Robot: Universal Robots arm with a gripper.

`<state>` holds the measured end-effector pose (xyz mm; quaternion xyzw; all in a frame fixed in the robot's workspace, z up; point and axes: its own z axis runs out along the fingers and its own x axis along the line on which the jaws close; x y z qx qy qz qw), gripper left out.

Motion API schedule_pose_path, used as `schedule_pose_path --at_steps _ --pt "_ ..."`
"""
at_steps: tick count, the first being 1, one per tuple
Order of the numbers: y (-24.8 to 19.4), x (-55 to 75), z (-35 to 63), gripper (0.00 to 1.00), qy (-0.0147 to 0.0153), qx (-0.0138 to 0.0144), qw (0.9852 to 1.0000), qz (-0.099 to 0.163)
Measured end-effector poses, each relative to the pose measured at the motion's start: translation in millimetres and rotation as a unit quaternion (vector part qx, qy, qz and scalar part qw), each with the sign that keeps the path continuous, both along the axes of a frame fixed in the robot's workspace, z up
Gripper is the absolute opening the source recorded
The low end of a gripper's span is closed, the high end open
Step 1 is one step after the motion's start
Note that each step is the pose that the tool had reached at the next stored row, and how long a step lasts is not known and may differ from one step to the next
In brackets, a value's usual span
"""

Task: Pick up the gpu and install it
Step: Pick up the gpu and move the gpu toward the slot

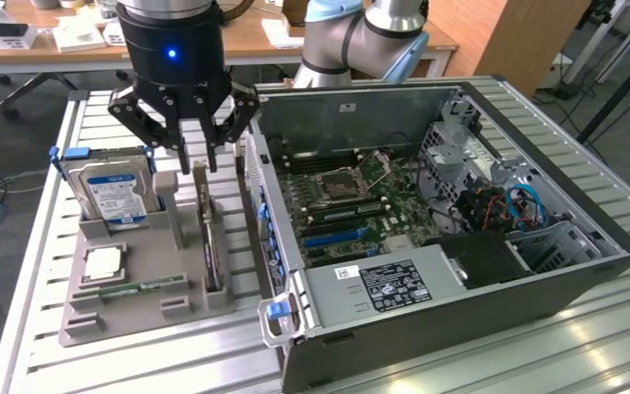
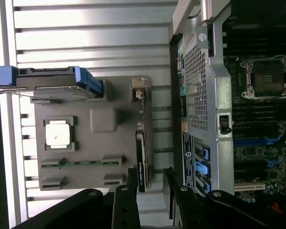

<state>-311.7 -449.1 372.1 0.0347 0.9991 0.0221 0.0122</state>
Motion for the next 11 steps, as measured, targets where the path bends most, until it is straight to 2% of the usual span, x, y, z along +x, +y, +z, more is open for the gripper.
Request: schedule_pose_path --at_steps 11 --pt "0.0 0.0 -19.8 0.36 0.0 0.0 1.0 0.0"
